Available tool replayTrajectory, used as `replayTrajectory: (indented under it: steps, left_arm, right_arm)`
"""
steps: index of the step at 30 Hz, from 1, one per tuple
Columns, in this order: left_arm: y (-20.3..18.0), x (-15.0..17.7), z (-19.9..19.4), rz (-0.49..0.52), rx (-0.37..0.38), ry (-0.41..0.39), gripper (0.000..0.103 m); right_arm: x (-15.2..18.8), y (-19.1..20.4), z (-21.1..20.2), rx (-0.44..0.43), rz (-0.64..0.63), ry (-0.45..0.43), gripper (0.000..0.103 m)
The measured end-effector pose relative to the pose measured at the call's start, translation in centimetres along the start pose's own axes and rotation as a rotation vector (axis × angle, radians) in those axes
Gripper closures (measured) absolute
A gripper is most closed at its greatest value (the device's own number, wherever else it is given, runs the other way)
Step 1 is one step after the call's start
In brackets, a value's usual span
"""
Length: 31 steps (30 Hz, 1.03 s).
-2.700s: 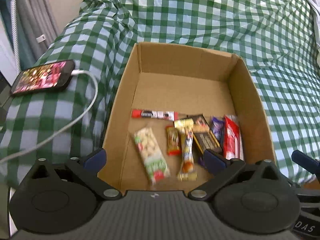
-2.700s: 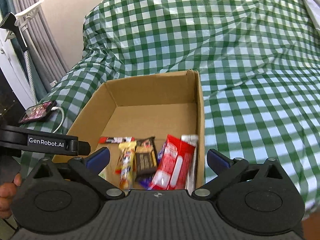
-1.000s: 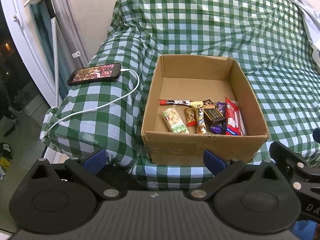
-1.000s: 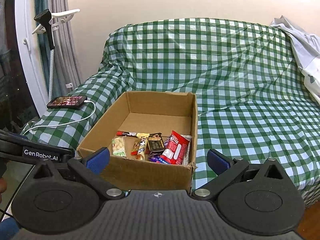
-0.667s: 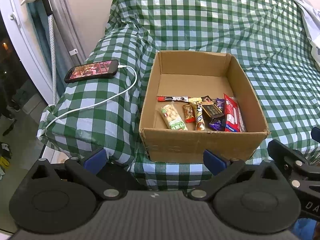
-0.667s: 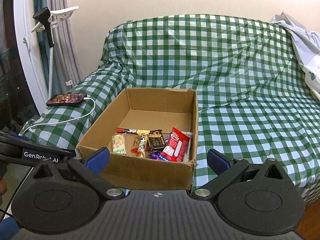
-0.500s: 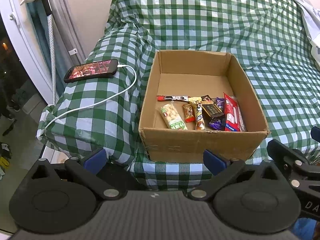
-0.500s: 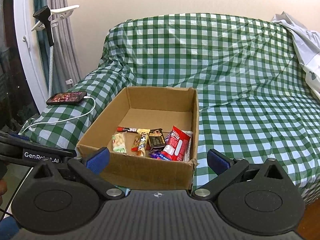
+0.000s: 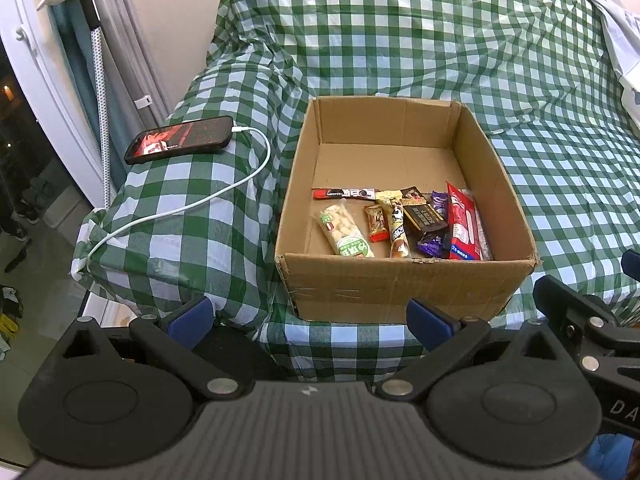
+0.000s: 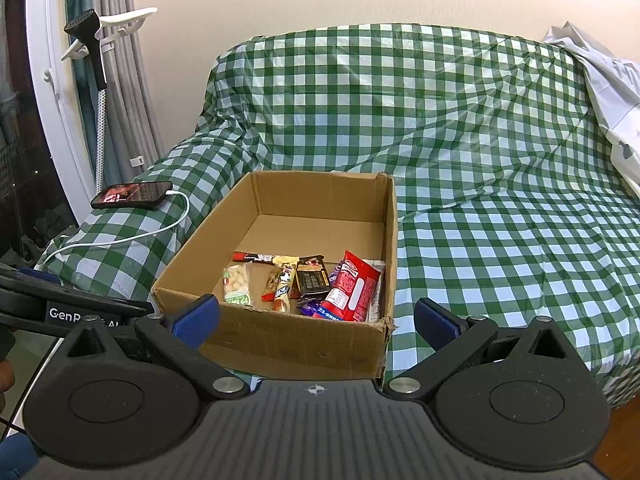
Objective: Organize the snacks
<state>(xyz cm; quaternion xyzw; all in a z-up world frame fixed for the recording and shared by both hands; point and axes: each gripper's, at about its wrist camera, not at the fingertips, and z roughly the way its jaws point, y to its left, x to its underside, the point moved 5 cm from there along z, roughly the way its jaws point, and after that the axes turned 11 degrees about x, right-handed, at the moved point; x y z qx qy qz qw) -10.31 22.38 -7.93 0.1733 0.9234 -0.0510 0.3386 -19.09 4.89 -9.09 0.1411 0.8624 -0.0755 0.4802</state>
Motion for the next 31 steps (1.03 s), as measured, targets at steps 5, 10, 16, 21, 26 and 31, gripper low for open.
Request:
replayTrajectory:
  steps: [5, 10, 16, 21, 26, 31]
  left_arm:
    - [0.0, 0.1, 0.2, 0.000, 0.002, 0.008, 0.000]
    - [0.1, 0.0, 0.4, -0.002, 0.004, 0.014, 0.000]
    - [0.0, 0.0, 0.7, -0.001, 0.004, 0.024, 0.000]
    - [0.0, 0.0, 1.0, -0.002, 0.004, 0.034, 0.000]
    - [0.0, -0.2, 1.1, -0.002, 0.004, 0.034, 0.000]
    - [0.0, -0.6, 0.9, -0.016, 0.001, 0.001, 0.000]
  right_arm:
    - [0.1, -0.1, 0.2, -0.001, 0.001, 0.004, 0.001]
    - [0.4, -0.3, 0.3, -0.002, 0.003, 0.010, 0.001]
    - [0.3, -0.5, 0.4, -0.002, 0.005, 0.017, 0.001]
    - [0.3, -0.7, 0.7, -0.001, 0.009, 0.028, 0.001]
    - [0.2, -0.8, 0.7, 0.001, 0.010, 0.023, 0.001]
    - [-0.2, -0.8, 0.8, 0.005, 0.004, 0.015, 0.001]
